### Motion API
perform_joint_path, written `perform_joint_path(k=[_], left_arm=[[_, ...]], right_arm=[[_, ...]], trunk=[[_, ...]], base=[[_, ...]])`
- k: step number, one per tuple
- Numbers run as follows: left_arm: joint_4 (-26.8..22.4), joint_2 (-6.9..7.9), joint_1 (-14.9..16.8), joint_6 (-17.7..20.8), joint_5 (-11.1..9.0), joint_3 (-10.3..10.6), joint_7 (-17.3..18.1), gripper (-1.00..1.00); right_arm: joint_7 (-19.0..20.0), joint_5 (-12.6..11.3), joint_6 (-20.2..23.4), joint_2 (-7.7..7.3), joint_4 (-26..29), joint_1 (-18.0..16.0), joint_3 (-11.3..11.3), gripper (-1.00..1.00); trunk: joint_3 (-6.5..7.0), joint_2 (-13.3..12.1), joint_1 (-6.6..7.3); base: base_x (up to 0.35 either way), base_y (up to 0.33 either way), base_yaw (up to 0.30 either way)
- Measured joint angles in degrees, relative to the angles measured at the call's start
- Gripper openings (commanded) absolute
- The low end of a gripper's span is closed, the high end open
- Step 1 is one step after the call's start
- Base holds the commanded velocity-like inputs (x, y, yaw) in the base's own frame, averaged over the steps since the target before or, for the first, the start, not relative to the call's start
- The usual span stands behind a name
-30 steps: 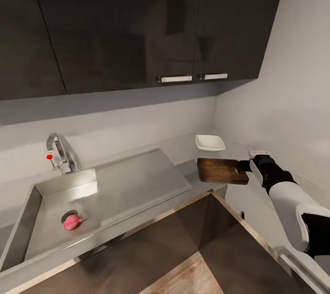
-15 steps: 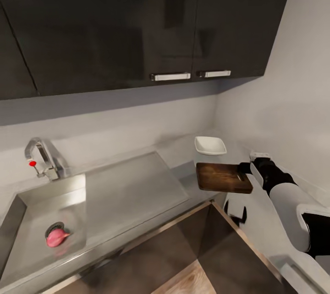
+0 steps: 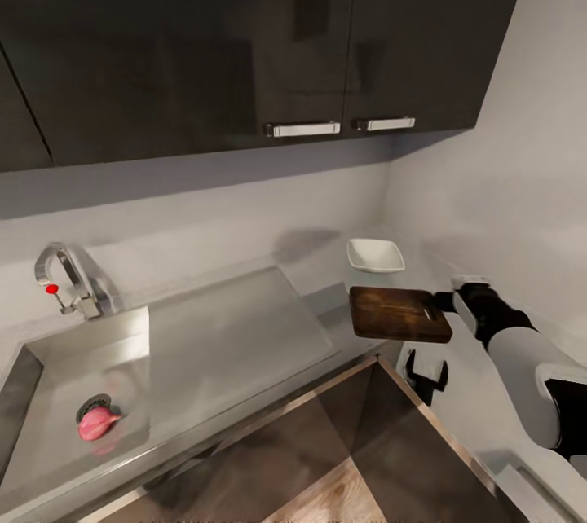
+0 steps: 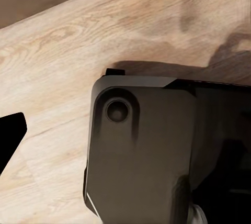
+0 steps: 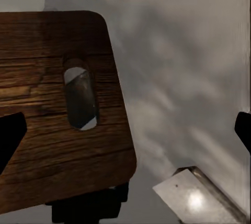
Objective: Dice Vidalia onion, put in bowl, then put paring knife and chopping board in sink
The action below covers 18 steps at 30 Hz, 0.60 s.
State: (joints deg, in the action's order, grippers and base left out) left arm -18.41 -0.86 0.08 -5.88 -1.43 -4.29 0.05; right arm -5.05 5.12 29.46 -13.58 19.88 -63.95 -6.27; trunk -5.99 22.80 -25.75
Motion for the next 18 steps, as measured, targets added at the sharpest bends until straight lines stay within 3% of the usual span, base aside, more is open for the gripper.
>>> perform_joint_path(k=[3,7,18], left_arm=[[0.4,-0.03,0.0,0.0,0.03,-0.02,0.0,1.0],[0.75,-0.03,0.0,0.0,0.07,-0.07,0.0,1.0],[0.79,-0.04,0.0,0.0,0.08,-0.07,0.0,1.0]], right_arm=[[2.13,-1.08,-0.04,-1.64,-0.51,0.0,-0.03,1.0],[4.44,-1.83,-0.02,-2.2,-0.61,0.0,-0.05,1.0],[4.85,-1.92,-0.04,-2.27,-1.31,0.0,-0.05,1.0]], trunk=[[-0.28,0.0,0.0],[-0.64,0.0,0.0],[-1.65,0.0,0.0]], base=[[0.0,0.0,0.0],[0.0,0.0,0.0],[0.052,-0.058,0.0]])
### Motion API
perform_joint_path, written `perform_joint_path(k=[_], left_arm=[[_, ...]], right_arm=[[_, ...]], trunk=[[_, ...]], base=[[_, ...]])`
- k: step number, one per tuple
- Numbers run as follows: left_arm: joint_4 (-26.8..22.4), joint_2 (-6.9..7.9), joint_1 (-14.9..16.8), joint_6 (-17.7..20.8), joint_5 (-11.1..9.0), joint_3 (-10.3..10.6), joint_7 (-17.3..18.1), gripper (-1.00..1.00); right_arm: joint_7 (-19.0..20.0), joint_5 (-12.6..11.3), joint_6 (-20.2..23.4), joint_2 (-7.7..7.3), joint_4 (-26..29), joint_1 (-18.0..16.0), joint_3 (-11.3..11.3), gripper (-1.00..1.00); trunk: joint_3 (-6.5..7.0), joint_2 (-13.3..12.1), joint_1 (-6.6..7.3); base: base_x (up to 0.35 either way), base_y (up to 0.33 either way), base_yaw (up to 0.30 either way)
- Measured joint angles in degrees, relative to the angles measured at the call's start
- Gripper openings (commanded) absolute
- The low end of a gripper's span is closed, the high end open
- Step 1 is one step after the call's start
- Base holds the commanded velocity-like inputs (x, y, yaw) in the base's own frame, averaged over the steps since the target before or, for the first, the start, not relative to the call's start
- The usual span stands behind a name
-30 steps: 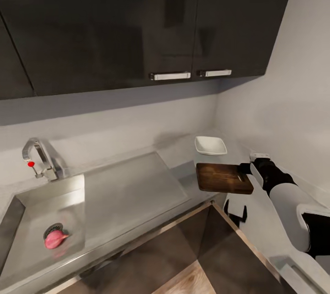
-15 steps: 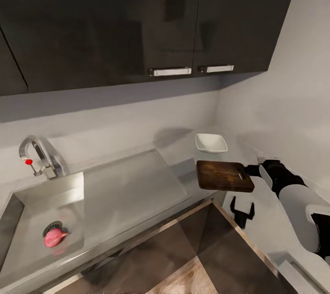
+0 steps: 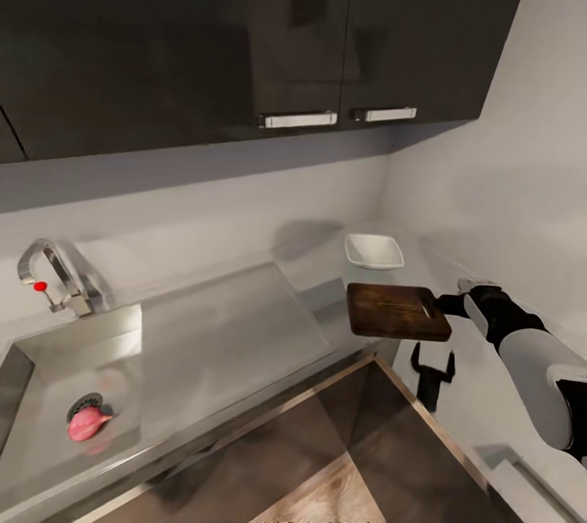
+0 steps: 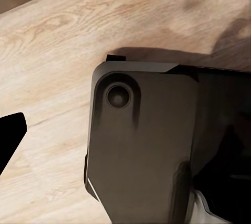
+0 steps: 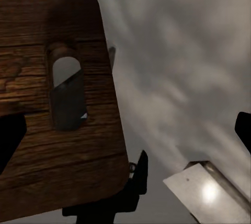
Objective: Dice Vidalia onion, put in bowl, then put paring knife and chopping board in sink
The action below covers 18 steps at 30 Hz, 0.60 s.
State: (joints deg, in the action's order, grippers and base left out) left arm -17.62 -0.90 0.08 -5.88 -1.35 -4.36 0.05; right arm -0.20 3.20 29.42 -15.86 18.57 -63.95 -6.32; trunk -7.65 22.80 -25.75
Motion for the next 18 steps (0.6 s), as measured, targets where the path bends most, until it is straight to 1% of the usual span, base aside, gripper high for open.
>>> perform_joint_path(k=[4,10,18], left_arm=[[0.0,-0.01,0.0,0.0,0.04,0.01,0.0,1.0],[0.0,-0.01,0.0,0.0,0.01,0.01,0.0,1.0],[0.0,-0.02,0.0,0.01,0.0,0.0,0.0,1.0]], right_arm=[[0.0,0.0,0.0,-0.07,-0.02,0.0,0.0,1.0],[0.0,0.0,0.01,-0.38,-0.02,0.0,0.0,1.0],[0.01,0.0,0.0,-0.44,-0.02,0.0,0.0,1.0]], trunk=[[-0.37,0.0,0.0],[-0.92,0.0,0.0],[-1.65,0.0,0.0]], base=[[0.01,-0.059,0.0],[0.002,-0.143,0.0],[0.01,-0.022,0.0]])
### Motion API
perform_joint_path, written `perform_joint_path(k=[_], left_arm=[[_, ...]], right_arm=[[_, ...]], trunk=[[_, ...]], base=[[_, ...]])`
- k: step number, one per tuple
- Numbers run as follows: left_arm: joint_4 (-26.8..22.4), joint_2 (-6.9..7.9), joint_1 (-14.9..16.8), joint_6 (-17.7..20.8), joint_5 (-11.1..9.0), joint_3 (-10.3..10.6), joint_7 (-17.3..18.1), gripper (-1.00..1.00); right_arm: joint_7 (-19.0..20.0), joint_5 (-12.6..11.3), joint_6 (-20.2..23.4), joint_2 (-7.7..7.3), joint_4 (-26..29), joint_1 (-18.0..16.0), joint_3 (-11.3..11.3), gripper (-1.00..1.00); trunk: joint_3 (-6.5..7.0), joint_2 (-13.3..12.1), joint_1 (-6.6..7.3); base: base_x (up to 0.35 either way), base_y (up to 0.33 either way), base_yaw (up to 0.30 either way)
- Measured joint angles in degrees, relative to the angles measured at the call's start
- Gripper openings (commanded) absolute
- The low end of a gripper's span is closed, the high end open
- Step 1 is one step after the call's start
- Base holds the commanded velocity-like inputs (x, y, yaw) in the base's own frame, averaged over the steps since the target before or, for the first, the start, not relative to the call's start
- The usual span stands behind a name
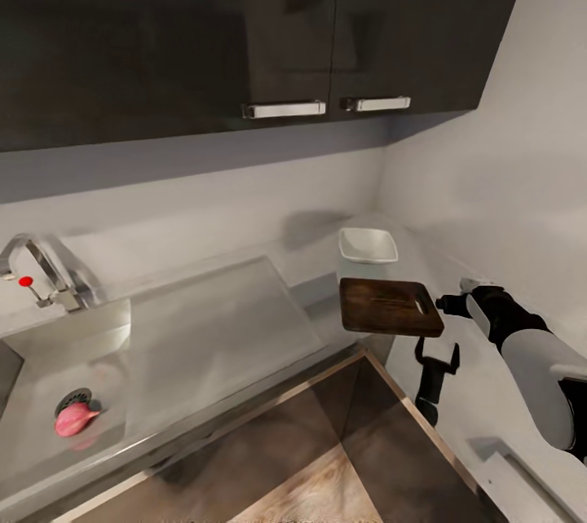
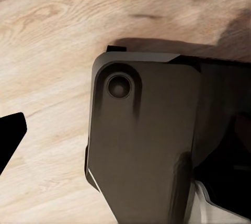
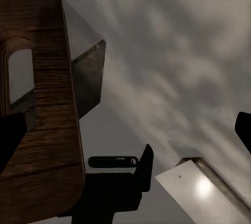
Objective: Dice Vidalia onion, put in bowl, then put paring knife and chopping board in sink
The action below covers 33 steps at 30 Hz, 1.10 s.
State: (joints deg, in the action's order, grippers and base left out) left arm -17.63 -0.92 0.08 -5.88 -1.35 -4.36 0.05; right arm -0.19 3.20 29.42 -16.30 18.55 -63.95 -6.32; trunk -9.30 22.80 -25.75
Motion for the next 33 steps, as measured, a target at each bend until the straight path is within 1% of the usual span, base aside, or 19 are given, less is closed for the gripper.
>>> perform_joint_path(k=[7,12,20,28,33], left_arm=[[0.0,0.0,0.0,0.0,-0.01,0.0,0.0,1.0],[-0.01,0.0,0.0,0.0,-0.01,-0.02,0.0,1.0],[0.0,0.0,0.0,0.0,-0.01,0.0,0.0,1.0],[0.05,-0.05,0.0,0.0,-0.01,0.0,0.0,1.0],[0.08,-0.08,0.0,-0.01,0.05,0.1,0.0,1.0]], right_arm=[[0.0,0.0,0.0,0.07,-0.14,0.0,0.08,1.0],[0.01,0.0,-1.81,0.08,-0.52,0.0,0.08,1.0],[0.01,-0.03,-2.66,0.1,-1.45,0.0,0.08,1.0],[0.01,-0.01,-2.81,0.09,-1.72,0.0,0.09,1.0],[0.0,-0.01,-2.81,0.09,-1.75,-0.01,0.08,1.0]], trunk=[[-0.64,0.0,0.01],[-1.1,0.0,0.01],[-1.81,0.0,0.0],[-1.96,0.01,0.0],[-1.96,0.01,0.0]], base=[[0.094,0.019,0.0],[0.15,0.126,0.0],[0.102,0.063,0.0],[0.007,0.002,0.0],[0.0,-0.126,0.0]])
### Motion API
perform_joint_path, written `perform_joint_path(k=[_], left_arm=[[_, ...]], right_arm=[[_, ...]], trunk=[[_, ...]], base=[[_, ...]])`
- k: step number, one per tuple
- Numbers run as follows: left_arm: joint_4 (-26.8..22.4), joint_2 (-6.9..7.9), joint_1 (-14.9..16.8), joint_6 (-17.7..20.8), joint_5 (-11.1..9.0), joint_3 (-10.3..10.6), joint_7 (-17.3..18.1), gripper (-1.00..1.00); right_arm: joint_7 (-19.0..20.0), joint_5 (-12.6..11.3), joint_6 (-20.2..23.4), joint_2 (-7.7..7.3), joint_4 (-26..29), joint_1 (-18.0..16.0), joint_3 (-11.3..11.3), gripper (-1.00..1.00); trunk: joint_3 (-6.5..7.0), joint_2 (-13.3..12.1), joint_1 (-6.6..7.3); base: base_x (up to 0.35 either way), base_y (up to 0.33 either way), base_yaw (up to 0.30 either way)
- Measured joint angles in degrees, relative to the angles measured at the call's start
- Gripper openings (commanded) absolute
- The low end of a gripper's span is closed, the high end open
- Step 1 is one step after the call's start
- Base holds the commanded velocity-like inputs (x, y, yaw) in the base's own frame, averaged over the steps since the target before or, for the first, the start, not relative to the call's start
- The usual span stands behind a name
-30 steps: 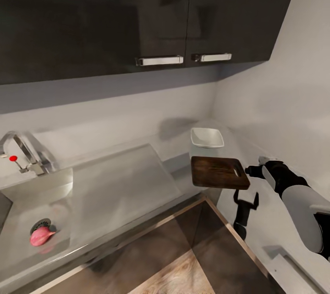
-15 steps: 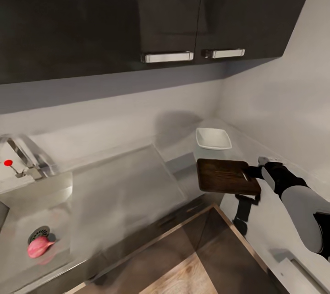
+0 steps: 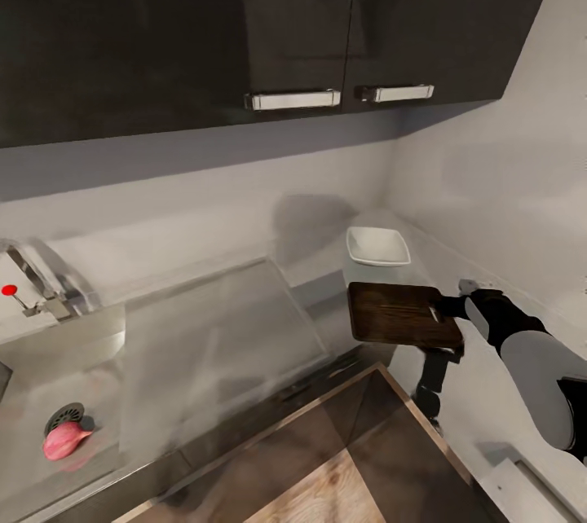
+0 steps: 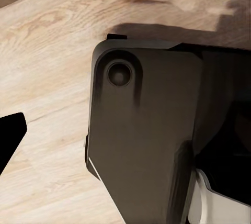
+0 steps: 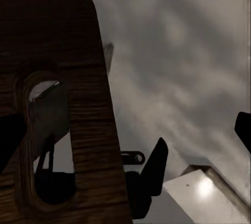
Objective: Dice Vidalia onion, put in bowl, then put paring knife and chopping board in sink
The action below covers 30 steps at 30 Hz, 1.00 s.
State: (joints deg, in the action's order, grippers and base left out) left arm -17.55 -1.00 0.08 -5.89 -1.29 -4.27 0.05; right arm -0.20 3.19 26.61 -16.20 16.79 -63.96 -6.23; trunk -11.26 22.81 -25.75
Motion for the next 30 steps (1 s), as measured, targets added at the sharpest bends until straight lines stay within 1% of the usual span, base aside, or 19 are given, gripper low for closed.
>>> perform_joint_path(k=[3,8,16,24,29,30], left_arm=[[0.0,0.0,0.0,-0.02,0.01,0.01,0.0,1.0],[0.0,-0.01,0.0,-0.02,0.02,0.0,0.0,1.0],[0.0,0.05,0.0,-0.01,-0.07,-0.09,0.0,1.0],[0.0,0.08,0.0,-0.02,-0.06,-0.1,0.0,1.0],[0.0,0.05,0.0,0.01,-0.06,-0.09,0.0,1.0],[0.0,0.04,0.0,0.01,-0.06,-0.09,0.0,1.0]], right_arm=[[0.0,0.0,0.0,0.0,0.0,0.0,0.0,1.0],[0.01,0.0,-0.01,0.0,-0.01,0.0,0.01,1.0],[0.01,0.0,-0.03,0.05,-0.01,0.0,0.08,1.0],[0.12,-0.13,-0.07,0.16,-0.06,0.0,0.19,1.0],[0.84,-0.13,-0.3,0.17,-0.83,0.0,0.24,1.0],[1.25,-0.09,-0.96,0.17,-1.07,0.0,0.25,1.0]], trunk=[[0.0,0.0,0.0],[0.0,0.0,0.0],[0.0,0.0,0.0],[0.0,0.0,0.0],[0.0,0.0,0.0],[0.0,0.0,0.0]], base=[[0.0,-0.183,0.0],[0.0,-0.057,0.0],[0.0,-0.004,0.0],[0.0,0.047,0.0],[0.0,0.005,0.0],[0.0,0.002,0.0]])
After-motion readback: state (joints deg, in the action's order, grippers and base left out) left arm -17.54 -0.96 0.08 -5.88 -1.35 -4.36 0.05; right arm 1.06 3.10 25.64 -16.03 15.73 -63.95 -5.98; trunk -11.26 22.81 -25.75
